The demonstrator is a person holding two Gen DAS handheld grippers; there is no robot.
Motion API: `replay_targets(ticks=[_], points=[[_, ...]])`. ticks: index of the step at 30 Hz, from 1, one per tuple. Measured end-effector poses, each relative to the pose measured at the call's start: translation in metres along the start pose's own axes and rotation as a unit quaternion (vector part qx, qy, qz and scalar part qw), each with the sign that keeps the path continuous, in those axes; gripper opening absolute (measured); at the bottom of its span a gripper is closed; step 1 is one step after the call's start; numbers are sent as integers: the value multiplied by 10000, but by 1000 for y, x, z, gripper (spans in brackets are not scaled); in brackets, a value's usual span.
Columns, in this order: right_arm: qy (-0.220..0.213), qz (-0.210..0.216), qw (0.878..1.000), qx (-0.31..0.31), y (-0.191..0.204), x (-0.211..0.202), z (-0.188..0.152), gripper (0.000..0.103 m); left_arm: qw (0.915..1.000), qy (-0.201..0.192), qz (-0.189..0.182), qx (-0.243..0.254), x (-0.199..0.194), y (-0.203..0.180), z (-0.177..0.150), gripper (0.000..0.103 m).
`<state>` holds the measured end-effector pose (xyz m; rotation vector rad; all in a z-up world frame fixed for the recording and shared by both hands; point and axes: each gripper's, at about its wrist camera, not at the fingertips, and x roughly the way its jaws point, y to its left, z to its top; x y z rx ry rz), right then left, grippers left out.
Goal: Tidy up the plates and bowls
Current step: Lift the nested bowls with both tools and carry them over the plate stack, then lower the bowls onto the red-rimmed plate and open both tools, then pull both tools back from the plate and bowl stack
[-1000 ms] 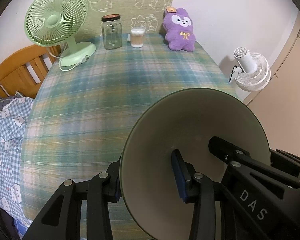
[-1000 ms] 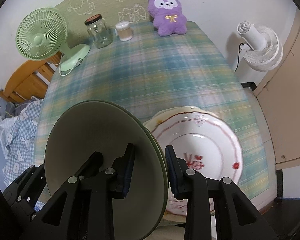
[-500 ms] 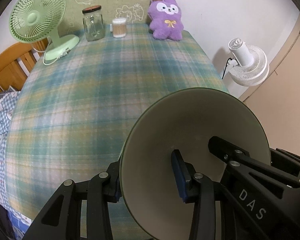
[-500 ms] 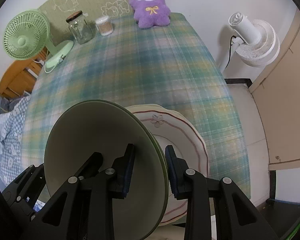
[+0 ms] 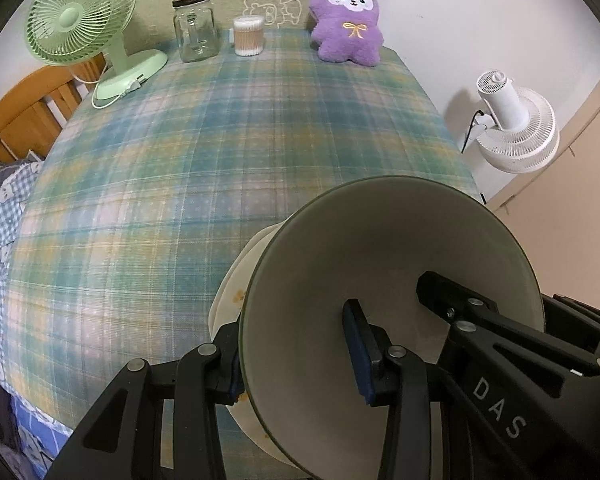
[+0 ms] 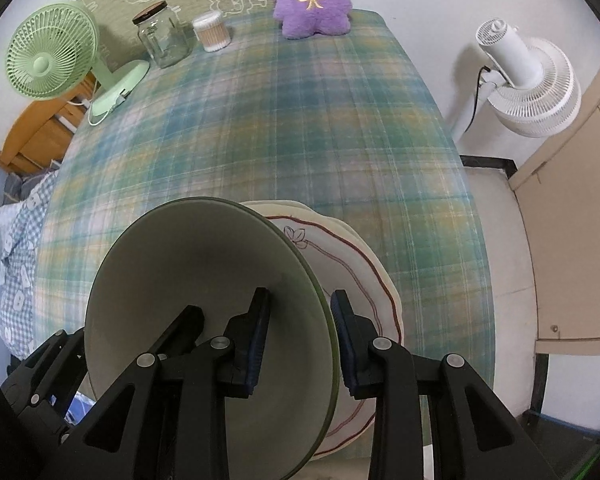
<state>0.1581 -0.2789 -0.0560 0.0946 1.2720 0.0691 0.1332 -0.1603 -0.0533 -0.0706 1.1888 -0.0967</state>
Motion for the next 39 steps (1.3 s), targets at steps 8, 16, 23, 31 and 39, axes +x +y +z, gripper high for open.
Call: replay_targets(ticks=[8, 16, 23, 31, 39], points=[[6, 171, 9998, -39, -8, 2, 1, 54, 9998, 19, 48, -214, 0, 7, -2, 56], [-324, 78, 9993, -149, -12, -16, 2, 61, 9996, -201, 97, -144, -15, 1, 1, 61], [-806, -8, 9964, -252, 2, -47, 5, 65, 9974, -688, 195, 20, -45, 8, 7, 70], [-1393, -342, 9896, -116, 37, -79, -5, 76, 9929, -1163, 210, 105, -76, 45, 7, 81], [-1884, -549, 9803, 204, 98, -103, -30, 77, 9859, -1585, 135, 530, -108, 102, -1, 86]])
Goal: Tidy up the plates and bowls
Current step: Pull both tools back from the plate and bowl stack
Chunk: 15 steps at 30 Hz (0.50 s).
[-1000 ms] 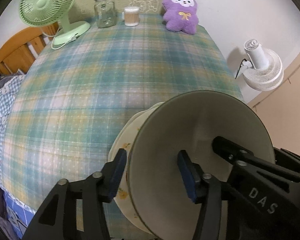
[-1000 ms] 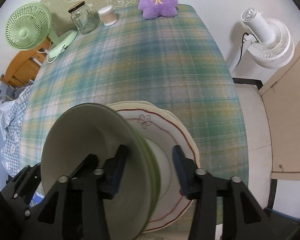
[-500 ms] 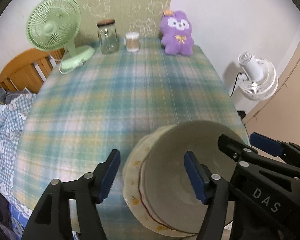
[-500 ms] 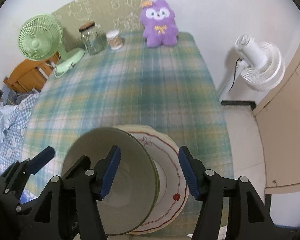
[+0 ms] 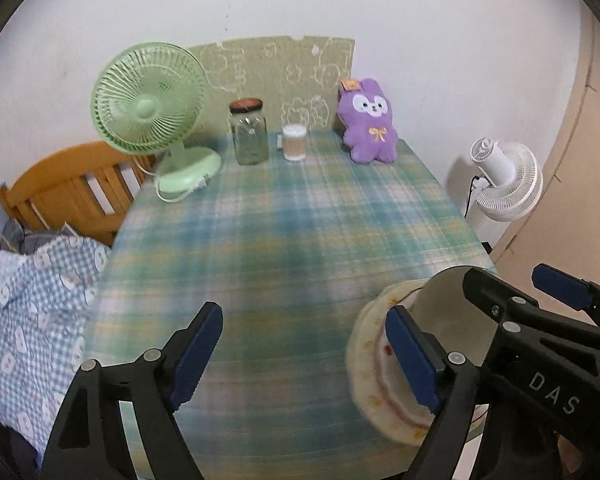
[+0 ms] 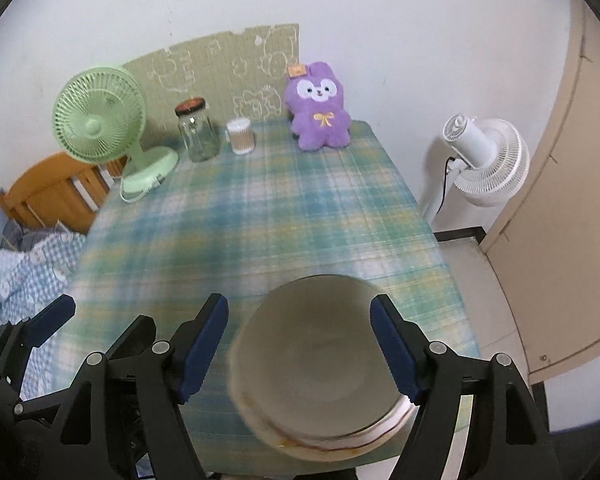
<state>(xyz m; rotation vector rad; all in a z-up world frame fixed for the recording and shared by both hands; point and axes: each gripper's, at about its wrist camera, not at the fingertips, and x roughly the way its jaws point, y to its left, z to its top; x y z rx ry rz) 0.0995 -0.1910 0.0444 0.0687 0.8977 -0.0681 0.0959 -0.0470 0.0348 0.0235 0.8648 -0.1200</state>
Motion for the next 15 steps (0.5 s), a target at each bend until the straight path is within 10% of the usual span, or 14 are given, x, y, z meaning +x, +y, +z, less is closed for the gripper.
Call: replay_targets(ticks=[15], points=[[-872, -259, 9946, 506, 68, -50, -45, 89, 9969, -731, -214, 207, -41, 97, -27, 99]])
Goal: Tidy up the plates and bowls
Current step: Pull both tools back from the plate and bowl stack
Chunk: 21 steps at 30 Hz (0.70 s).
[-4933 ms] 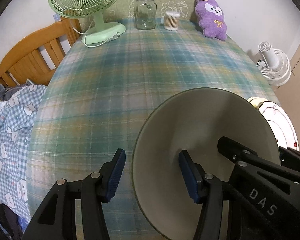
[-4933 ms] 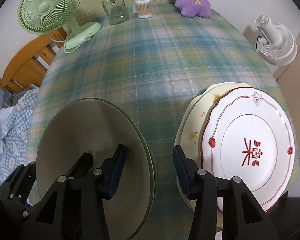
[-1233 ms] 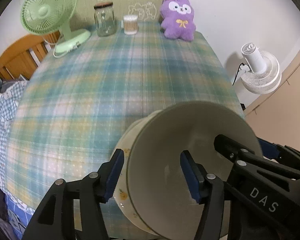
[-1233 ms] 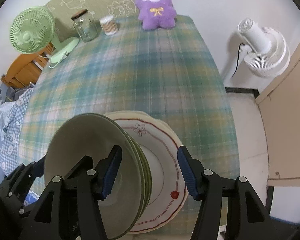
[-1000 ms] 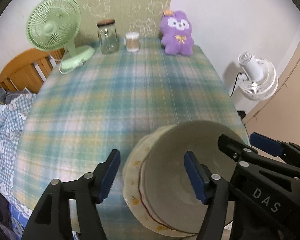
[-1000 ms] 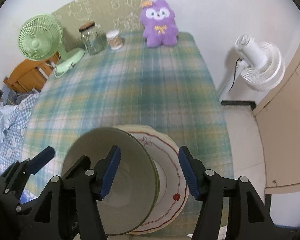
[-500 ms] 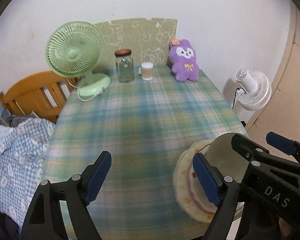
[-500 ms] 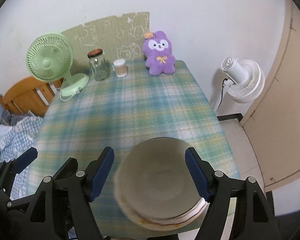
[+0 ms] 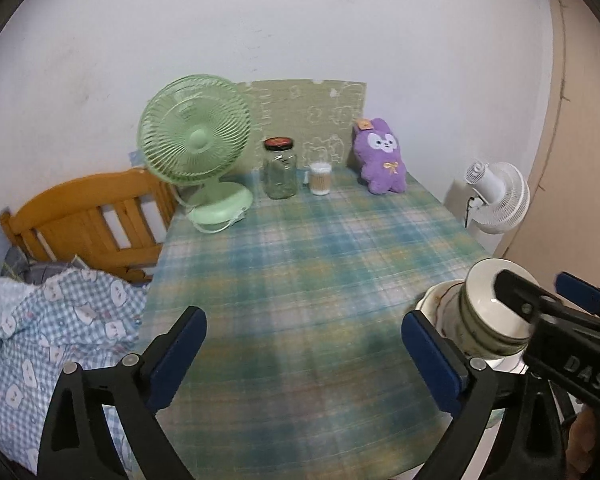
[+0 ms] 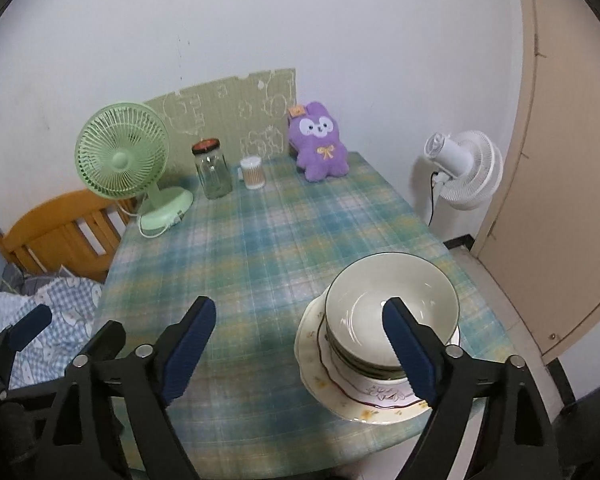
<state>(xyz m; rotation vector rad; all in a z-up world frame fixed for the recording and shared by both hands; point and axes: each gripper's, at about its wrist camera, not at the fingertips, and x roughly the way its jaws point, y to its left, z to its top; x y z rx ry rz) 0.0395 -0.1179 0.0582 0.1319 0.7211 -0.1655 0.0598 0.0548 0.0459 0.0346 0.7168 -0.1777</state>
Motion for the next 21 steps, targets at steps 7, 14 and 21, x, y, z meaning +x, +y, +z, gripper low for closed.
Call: replay_targets(ticks=[7, 14, 21], points=[[-177, -12, 9998, -62, 0, -4, -28, 90, 9997, -139, 24, -197, -8, 12, -30, 100], [-334, -3, 9990, -295, 0, -5, -62, 90, 9984, -451, 244, -221, -13, 13, -56, 103], [-426, -23, 9986, -313, -3, -5, -79, 90, 9978, -478, 315, -333, -12, 12, -78, 103]])
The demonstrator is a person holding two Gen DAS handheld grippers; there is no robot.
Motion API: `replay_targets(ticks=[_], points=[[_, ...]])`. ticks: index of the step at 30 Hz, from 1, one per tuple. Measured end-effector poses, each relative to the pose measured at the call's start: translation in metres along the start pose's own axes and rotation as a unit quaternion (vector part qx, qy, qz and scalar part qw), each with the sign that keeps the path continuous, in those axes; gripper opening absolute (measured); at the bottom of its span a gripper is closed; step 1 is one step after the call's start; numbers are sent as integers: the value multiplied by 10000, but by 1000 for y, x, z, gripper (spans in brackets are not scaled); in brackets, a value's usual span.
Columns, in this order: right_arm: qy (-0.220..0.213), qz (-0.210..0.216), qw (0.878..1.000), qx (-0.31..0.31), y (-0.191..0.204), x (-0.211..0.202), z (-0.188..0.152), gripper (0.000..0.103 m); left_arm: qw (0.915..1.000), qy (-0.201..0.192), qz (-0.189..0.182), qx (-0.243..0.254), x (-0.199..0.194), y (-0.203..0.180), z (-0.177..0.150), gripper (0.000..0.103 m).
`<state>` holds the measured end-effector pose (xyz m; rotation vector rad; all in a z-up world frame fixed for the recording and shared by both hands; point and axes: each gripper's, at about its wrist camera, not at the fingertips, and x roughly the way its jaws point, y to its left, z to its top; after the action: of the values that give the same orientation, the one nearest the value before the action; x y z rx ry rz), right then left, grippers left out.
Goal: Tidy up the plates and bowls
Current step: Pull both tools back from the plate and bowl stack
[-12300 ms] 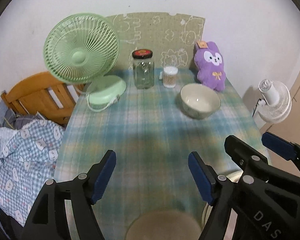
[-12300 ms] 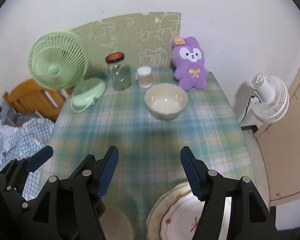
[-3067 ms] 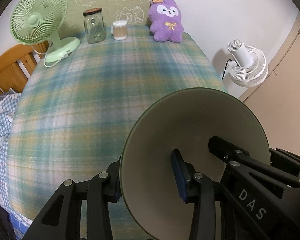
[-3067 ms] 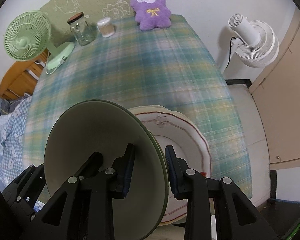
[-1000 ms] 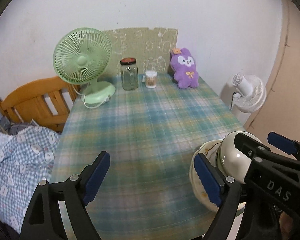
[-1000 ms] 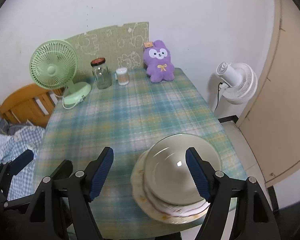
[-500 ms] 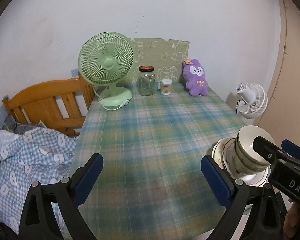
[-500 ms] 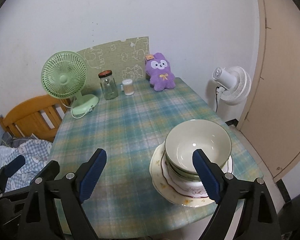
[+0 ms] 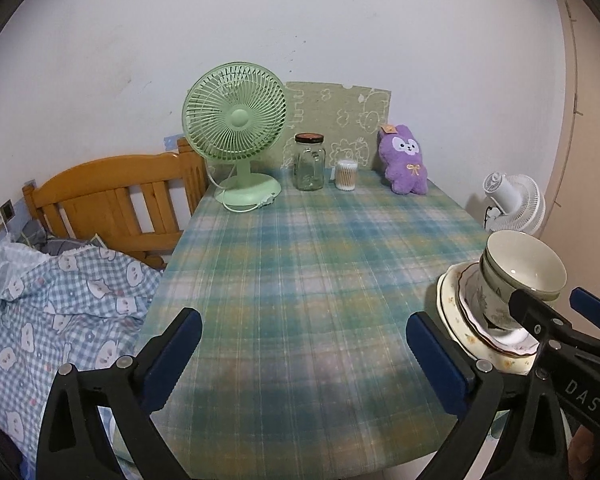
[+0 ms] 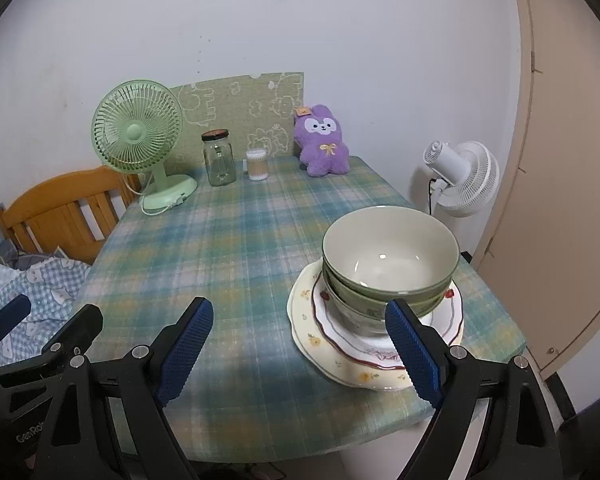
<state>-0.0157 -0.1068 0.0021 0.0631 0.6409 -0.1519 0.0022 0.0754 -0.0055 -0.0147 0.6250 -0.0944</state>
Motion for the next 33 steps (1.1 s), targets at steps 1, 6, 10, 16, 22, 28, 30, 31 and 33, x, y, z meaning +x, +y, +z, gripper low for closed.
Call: replay_targets(ticks=[1, 6, 10, 16, 22, 28, 30, 31, 33], points=[[-9, -6, 10000, -6, -1, -1, -2, 90, 10000, 3, 0, -15, 0, 0, -2, 103], [-21, 3, 10000, 18, -5, -1, -5, 90, 10000, -49, 12, 20, -2, -3, -5, 103], [-43, 0, 10000, -6, -5, 1, -8, 90, 10000, -94, 25, -7, -3, -3, -9, 103], [-17, -6, 10000, -22, -7, 5, -9, 90, 10000, -49, 43, -45, 2, -6, -12, 103], [-21, 15, 10000, -27, -8, 8, -9, 90, 9999, -68, 56, -54, 3, -6, -11, 103], [-33, 64, 10000, -46, -7, 12, -4, 90, 9999, -100, 91, -69, 5, -5, -9, 103], [-45, 86, 9999, -54, -6, 13, -2, 90, 9998, -112, 105, -82, 6, -4, -9, 103], [-50, 98, 9999, -56, -5, 14, -2, 90, 9998, -124, 113, -89, 6, -3, -7, 103], [-69, 105, 9999, -58, -5, 15, 0, 90, 9998, -148, 126, -86, 6, -3, -7, 103]])
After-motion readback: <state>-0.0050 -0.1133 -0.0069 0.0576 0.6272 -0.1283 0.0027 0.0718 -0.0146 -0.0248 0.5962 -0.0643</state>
